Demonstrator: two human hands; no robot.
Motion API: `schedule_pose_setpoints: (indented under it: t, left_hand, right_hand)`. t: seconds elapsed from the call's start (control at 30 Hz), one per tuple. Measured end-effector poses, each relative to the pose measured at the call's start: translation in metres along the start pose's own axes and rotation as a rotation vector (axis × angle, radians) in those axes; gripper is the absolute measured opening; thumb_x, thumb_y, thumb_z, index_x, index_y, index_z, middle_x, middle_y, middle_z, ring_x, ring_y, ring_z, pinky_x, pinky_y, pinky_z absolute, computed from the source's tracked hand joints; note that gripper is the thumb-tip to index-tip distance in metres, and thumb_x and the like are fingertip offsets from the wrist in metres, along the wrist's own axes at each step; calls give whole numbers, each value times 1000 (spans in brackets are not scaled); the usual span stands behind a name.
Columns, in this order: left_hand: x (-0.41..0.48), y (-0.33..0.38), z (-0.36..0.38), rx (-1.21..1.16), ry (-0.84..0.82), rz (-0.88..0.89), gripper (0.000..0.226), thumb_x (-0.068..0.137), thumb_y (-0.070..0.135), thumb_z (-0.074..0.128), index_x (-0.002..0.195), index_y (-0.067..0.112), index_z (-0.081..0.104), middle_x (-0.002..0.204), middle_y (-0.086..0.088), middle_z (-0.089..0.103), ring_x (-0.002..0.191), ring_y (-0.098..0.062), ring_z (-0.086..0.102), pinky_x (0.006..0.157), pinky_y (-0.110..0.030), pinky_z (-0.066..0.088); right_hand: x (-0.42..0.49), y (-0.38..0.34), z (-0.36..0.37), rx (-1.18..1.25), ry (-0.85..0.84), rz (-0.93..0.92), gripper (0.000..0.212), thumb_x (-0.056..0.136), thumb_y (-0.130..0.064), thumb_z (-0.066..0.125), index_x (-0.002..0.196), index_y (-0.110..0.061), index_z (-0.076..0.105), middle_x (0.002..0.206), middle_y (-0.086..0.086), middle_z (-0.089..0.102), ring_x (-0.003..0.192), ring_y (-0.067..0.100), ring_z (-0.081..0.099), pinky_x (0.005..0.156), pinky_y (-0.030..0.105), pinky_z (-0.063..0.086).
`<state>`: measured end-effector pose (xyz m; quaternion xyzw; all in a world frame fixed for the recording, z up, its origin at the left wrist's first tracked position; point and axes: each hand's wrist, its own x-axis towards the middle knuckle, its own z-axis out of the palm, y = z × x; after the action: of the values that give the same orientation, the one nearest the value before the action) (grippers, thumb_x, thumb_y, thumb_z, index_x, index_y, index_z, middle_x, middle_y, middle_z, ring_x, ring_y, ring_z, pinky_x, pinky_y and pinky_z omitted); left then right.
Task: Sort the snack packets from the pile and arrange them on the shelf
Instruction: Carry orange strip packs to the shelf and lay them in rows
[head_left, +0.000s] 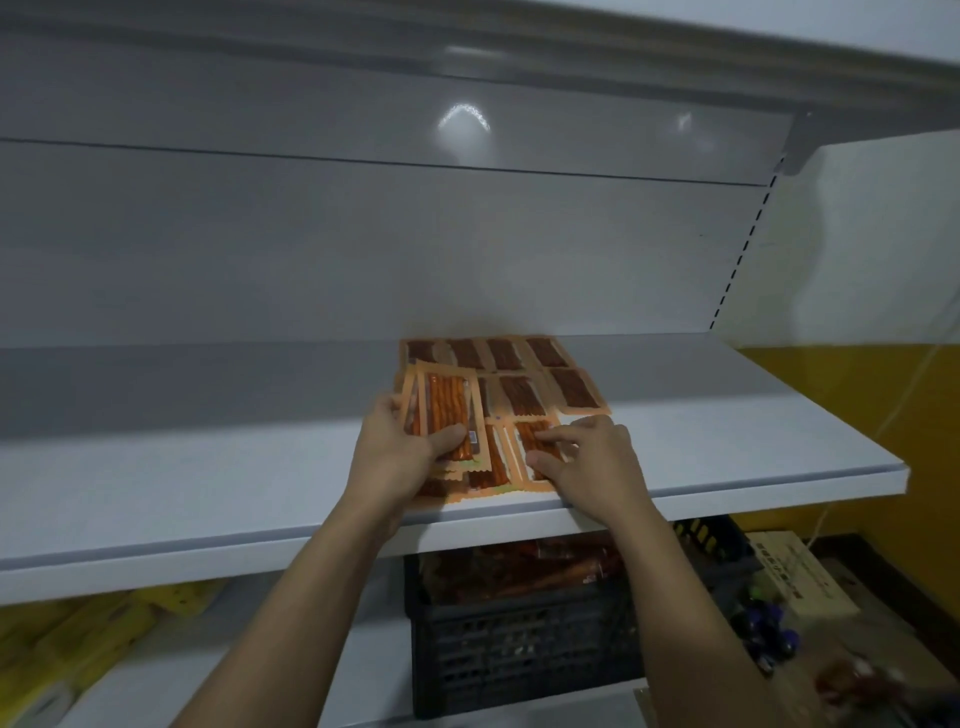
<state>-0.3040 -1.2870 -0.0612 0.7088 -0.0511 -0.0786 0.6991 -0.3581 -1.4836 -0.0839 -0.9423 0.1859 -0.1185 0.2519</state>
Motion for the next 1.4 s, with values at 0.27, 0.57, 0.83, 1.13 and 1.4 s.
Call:
schedule_pose_setpoints:
  t: [0.27,0.57,0.83,1.13,1.4]
  left_hand:
    - [-3,1,28,15,-28,39,46,78,23,82,110,28,50,103,8,67,88,-8,68,67,-23,55]
    - [1,16,75,-7,-38,23,18,99,25,55,116,19,57,101,0,72,86,-12,71,75,-31,56]
    - [1,7,85,27,76,3,11,95,22,61,107,21,60,93,1,74,82,-14,73,81,-42,57]
    - [-6,9,103,3,76,9,22,89,15,68,109,15,60,94,-4,75,80,-17,75,69,-35,58]
    - [-8,11,114,-46,119,30,17,98,21,56,105,11,68,94,-6,75,84,-19,73,74,-35,55]
  right_hand:
    - [-12,-8,-13,641,98,-35,42,94,-45,56,135,-36,54,118,-17,58,108,7,61,91,25,52]
    - [14,15,-45,923,73,14,34,90,-8,67,112,-33,64,106,5,72,91,19,72,79,38,61]
    - [29,74,-45,402,-36,-15,33,90,-25,70,122,-27,66,116,-4,67,95,7,64,74,12,50]
    - [29,81,-35,140,63,-143,37,93,-42,61,127,-28,64,136,-1,48,125,16,45,105,38,44]
    - [33,39,-63,752,-263,-295,50,89,-26,69,136,-35,53,104,-12,65,84,2,69,76,28,60]
